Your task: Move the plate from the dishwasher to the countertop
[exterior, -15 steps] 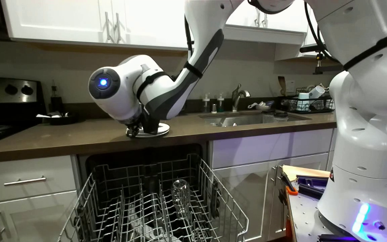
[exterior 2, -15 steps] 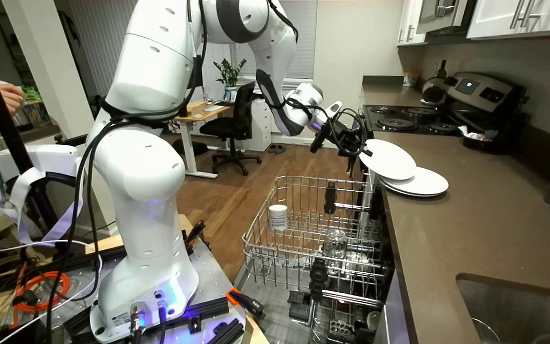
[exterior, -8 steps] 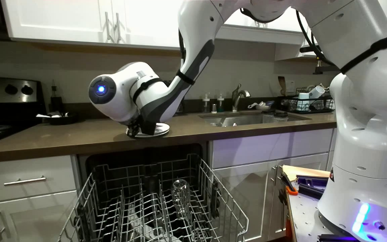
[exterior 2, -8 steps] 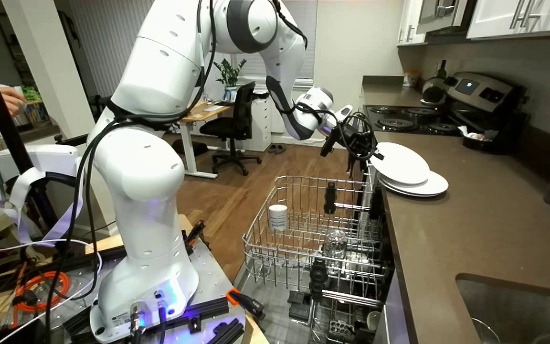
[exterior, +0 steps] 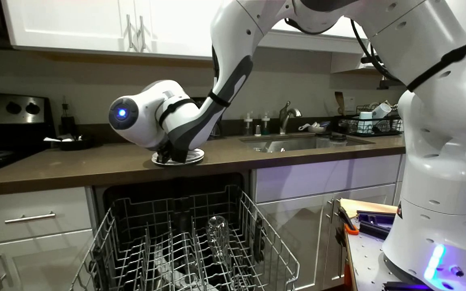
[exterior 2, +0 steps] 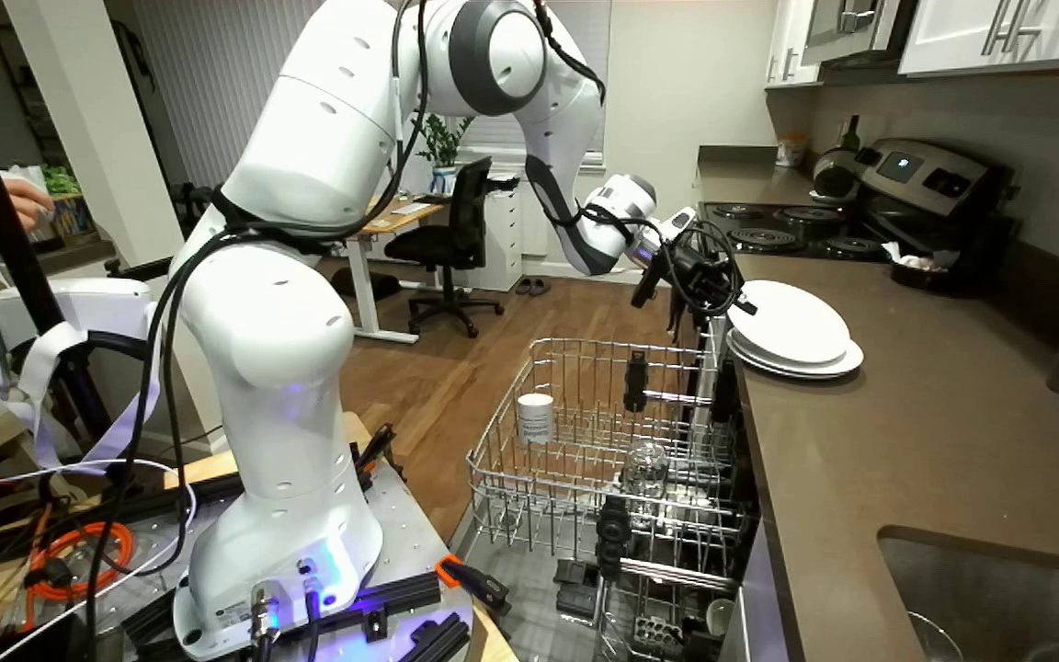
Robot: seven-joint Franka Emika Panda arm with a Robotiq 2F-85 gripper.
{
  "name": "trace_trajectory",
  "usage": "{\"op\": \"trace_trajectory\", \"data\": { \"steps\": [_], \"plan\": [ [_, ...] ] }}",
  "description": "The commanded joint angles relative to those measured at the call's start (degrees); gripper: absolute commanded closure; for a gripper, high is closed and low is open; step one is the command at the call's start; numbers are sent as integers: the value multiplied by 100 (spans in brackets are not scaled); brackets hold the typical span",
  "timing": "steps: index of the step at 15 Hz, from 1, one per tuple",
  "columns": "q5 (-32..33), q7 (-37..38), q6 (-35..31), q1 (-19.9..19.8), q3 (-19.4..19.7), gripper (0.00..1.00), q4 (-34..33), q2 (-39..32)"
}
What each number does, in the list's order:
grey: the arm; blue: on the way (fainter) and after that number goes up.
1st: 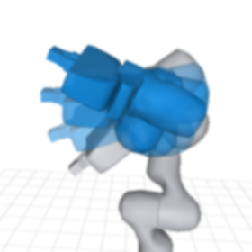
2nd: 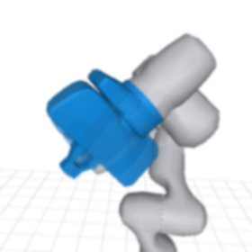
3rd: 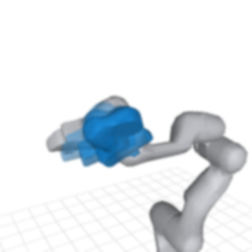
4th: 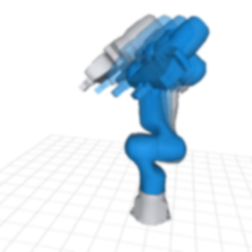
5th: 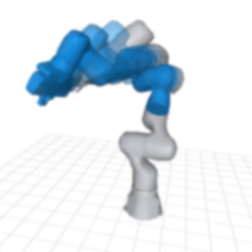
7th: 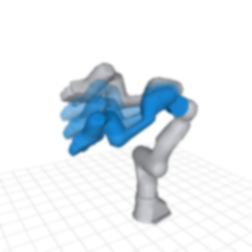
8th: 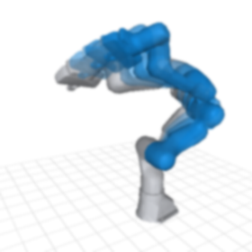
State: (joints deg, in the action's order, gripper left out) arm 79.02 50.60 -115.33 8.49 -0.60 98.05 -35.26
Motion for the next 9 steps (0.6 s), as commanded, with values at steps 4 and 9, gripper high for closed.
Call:
{"op": "trace_trajectory", "data": {
  "steps": [4,9],
  "plan": [
    [-270,-299,242,-137,-26,92,-377,-205],
    [-439,-414,242,-167,-10,78,-508,-268]
  ]
}}
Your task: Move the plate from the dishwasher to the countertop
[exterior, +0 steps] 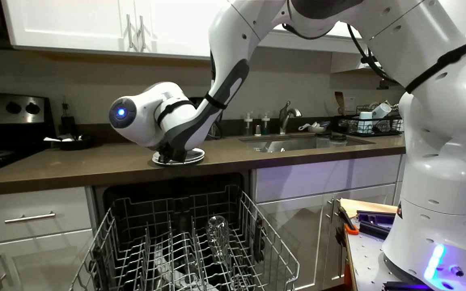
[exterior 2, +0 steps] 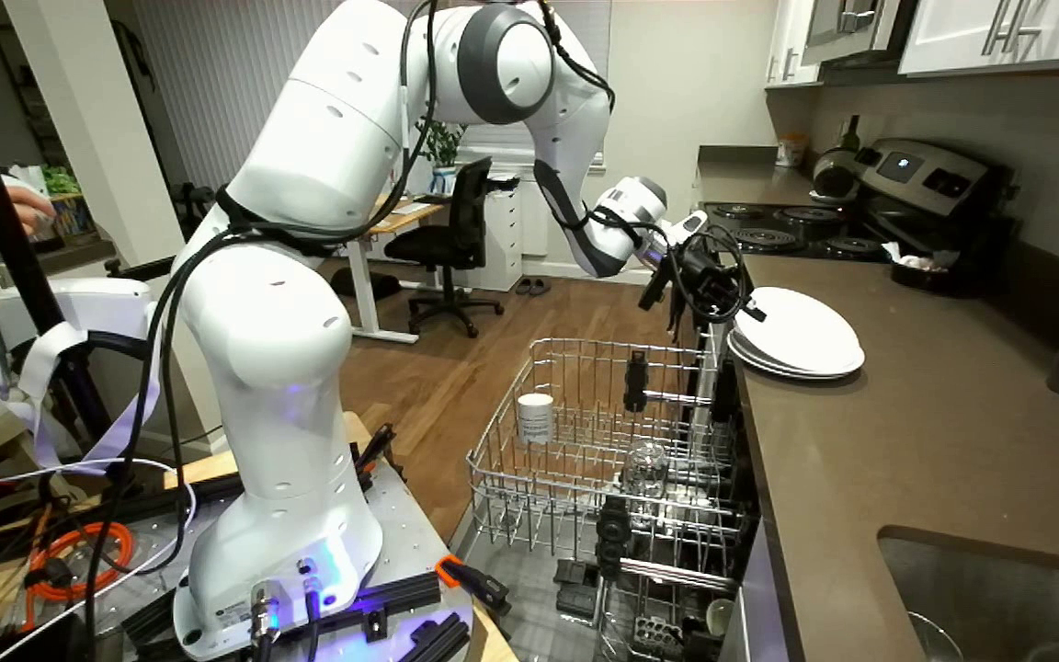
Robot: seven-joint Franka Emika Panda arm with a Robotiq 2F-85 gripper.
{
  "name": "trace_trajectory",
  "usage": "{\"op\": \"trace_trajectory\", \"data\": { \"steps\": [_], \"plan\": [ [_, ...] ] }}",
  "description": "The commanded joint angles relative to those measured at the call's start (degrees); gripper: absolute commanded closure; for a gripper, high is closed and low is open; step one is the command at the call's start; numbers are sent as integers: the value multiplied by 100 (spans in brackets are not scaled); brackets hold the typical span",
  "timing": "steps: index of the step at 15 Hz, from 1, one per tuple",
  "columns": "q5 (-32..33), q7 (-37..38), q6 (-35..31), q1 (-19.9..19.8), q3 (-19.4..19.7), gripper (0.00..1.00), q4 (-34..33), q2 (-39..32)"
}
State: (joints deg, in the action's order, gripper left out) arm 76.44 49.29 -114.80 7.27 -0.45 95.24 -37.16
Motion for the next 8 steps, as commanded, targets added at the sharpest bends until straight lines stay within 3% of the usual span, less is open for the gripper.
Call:
{"op": "trace_trajectory", "data": {
  "steps": [1,2,4,8],
  "plan": [
    [-213,-283,183,-50,-22,72,-238,-85],
    [-225,-289,182,-50,-18,73,-241,-90],
    [-257,-310,159,-61,-29,65,-215,-73],
    [-423,-427,100,-82,-55,43,-167,-19]
  ]
}}
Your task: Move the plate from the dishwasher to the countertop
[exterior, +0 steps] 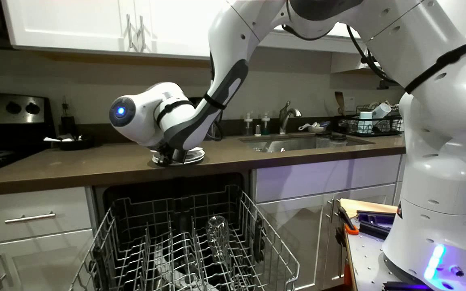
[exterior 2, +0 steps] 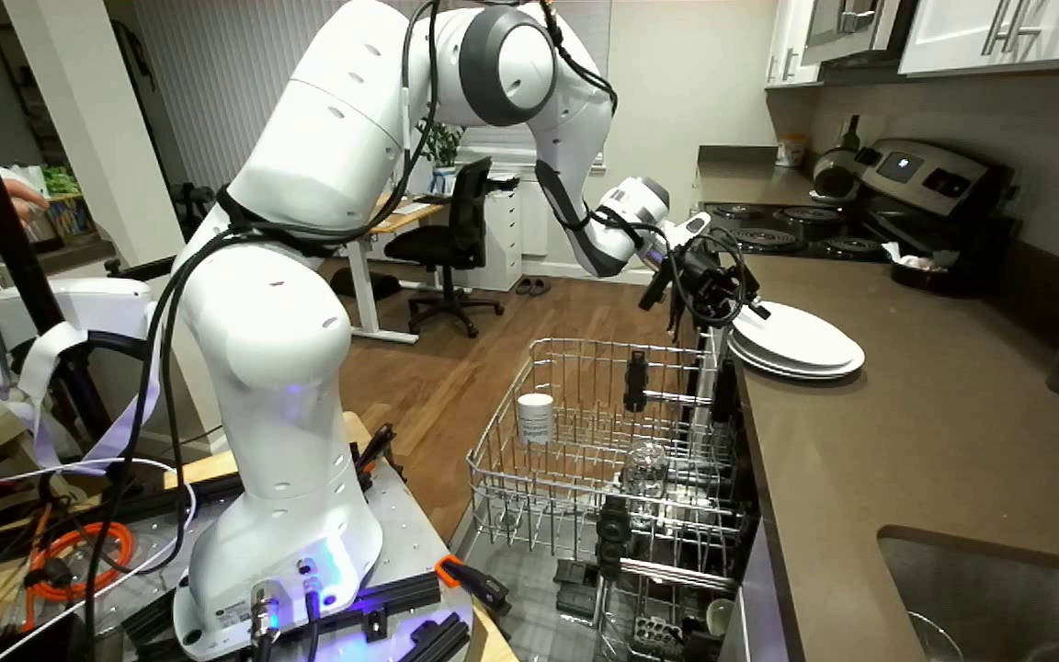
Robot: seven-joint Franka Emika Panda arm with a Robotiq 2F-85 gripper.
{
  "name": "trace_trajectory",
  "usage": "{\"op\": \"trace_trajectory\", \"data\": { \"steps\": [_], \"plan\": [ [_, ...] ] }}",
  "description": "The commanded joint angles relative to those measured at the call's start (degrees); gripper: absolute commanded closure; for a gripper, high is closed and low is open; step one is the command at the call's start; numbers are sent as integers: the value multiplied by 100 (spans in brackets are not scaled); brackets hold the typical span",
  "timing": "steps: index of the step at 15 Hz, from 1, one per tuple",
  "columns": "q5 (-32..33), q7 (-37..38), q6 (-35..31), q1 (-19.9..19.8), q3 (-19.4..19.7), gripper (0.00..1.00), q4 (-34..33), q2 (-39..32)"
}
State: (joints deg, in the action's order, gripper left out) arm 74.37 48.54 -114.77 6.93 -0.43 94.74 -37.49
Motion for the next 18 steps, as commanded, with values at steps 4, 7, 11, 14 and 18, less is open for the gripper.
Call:
{"op": "trace_trajectory", "data": {
  "steps": [4,7,11,14,18],
  "plan": [
    [-412,-561,52,-78,-56,37,-161,17],
    [-605,-748,-46,-147,-66,32,-191,42],
    [-951,-1053,-150,-228,-78,26,-265,56],
    [-1265,-1301,-220,-276,-68,25,-336,59],
    [-1731,-1694,-413,-331,-57,18,-359,118]
  ]
}}
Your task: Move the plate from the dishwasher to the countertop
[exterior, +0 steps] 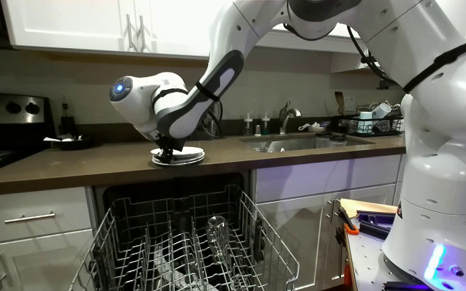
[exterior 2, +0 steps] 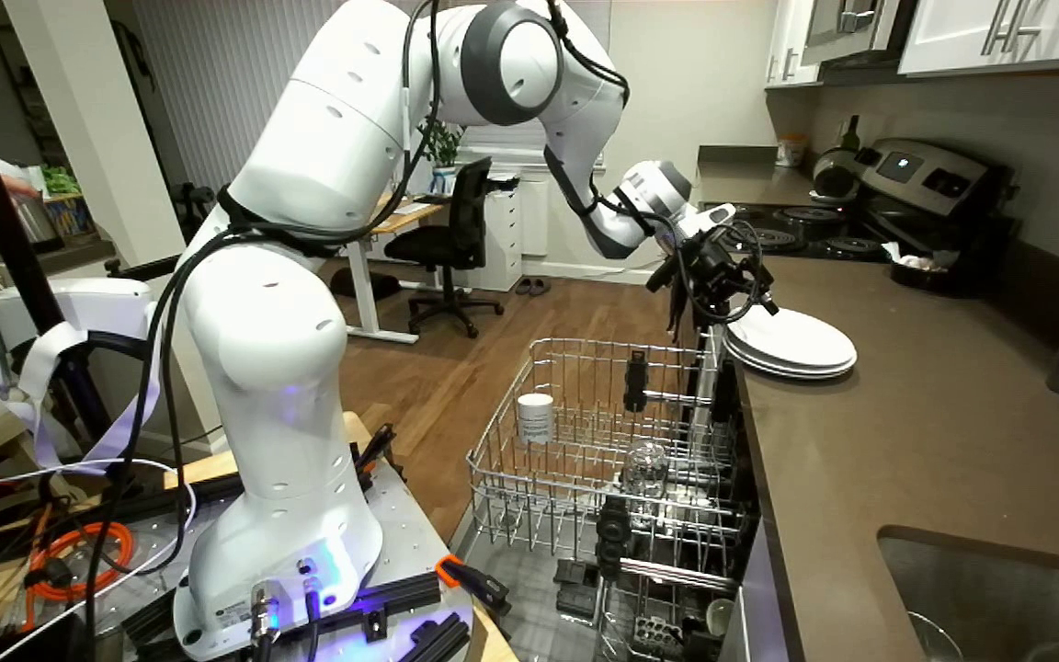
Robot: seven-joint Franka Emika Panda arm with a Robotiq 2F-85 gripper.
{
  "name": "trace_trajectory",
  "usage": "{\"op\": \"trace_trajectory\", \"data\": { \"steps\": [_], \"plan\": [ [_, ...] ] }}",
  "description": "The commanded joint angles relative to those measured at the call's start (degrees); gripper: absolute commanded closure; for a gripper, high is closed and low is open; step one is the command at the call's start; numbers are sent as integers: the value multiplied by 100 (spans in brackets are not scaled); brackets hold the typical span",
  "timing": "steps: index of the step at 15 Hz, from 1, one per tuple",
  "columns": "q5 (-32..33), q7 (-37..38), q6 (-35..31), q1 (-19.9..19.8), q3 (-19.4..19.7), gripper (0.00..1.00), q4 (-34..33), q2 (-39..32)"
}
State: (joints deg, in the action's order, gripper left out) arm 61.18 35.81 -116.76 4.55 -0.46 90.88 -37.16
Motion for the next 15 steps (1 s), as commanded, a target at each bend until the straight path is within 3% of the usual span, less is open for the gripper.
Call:
{"op": "trace_trajectory", "data": {
  "steps": [1,4,5,15],
  "plan": [
    [-501,-486,-260,-89,-36,16,31,106],
    [-647,-572,-304,-25,42,10,32,147],
    [-615,-524,-274,12,89,3,20,148],
    [-342,-297,-136,237,414,2,-47,66]
  ]
}}
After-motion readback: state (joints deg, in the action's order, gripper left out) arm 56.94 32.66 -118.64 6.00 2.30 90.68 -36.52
